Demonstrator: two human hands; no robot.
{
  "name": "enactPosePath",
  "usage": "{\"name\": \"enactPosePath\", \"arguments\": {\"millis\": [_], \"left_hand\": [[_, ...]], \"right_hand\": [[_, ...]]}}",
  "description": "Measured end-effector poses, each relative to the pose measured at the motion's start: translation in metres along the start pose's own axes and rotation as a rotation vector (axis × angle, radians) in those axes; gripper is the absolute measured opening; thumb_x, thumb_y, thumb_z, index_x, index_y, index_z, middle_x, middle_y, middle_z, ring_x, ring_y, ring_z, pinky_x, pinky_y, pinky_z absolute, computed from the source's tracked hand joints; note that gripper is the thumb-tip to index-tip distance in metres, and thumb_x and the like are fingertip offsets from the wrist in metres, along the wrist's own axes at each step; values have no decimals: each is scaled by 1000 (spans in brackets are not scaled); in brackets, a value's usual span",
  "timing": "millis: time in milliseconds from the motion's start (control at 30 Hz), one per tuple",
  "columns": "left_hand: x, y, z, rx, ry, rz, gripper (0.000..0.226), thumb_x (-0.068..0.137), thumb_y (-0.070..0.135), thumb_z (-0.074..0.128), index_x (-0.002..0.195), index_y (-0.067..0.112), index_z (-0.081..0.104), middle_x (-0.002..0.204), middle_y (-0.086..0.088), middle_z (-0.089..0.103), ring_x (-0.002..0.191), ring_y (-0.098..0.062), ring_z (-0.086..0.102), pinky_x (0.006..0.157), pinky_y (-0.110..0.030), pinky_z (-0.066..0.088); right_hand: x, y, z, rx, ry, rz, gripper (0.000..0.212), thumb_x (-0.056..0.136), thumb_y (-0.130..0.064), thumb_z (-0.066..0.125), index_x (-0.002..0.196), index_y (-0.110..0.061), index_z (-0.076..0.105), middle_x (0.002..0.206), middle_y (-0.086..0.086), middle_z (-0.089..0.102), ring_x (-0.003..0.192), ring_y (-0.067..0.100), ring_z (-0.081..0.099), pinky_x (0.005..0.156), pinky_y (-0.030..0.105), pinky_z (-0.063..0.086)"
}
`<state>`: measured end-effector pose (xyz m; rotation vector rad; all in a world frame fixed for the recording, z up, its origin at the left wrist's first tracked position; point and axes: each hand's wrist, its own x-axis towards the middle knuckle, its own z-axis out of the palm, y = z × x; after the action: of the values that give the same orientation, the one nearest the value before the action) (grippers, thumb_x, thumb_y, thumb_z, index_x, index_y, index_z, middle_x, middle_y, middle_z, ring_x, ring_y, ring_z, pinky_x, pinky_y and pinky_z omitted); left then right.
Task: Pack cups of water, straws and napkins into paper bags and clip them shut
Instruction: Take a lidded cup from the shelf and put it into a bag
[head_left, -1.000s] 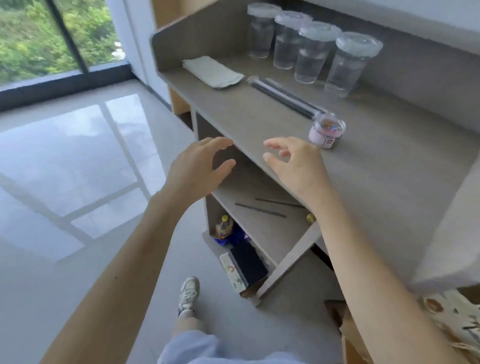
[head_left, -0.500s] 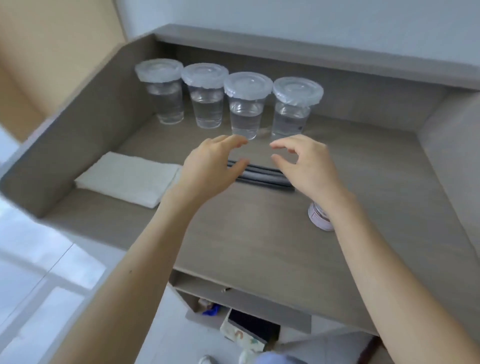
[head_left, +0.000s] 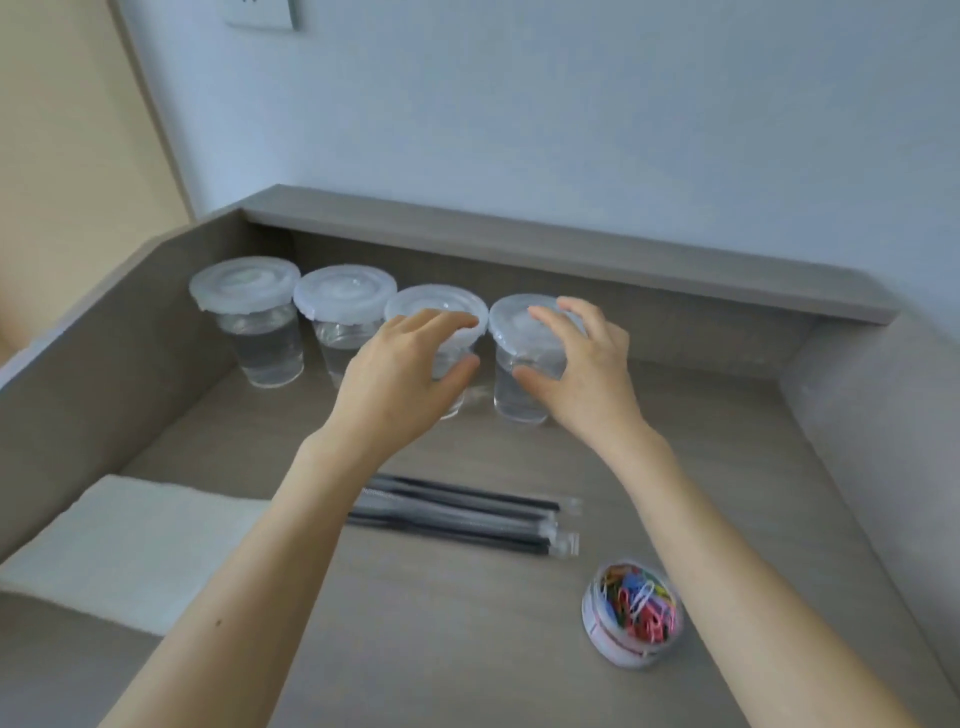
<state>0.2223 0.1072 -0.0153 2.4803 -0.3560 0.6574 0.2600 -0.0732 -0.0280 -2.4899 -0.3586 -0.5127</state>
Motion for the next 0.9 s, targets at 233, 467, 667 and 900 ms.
{"name": "enactPosePath", "arguments": {"millis": [233, 467, 667, 900], "left_hand": [[12, -9, 7, 48, 21, -15, 34, 87, 27, 61, 120, 20, 59, 123, 6, 58, 111, -22, 50, 74, -29, 37], [9, -17, 1, 51, 16, -14, 33, 87, 34, 59, 117, 21, 61, 120, 7, 60, 107, -23, 53, 76, -35, 46], [-12, -20, -12, -11, 82, -2, 40, 81, 43, 47, 112, 24, 63, 113, 11, 61, 101, -19, 55, 75, -39, 50], [-46, -8, -27, -90, 24, 46, 34, 81, 39, 52, 111, 27, 63, 112, 17, 60, 97, -18, 54, 71, -32, 46]], "right_hand": [[31, 7, 15, 101, -42, 34, 61, 75, -35, 75, 130, -24, 52, 141, -3, 36, 128, 15, 37, 106, 32, 29], [26, 11, 22, 212, 79, 45, 54, 70, -29, 79, 120, -21, 62, 134, -3, 48, 118, 19, 48, 102, 28, 35], [3, -3, 8, 274, 220, 39, 43, 72, -21, 79, 113, -15, 67, 121, -6, 60, 116, 15, 51, 100, 20, 33], [-45, -46, -25, 276, 349, 37, 40, 69, -20, 81, 107, -17, 70, 108, -20, 55, 106, -1, 51, 91, 0, 28]]}}
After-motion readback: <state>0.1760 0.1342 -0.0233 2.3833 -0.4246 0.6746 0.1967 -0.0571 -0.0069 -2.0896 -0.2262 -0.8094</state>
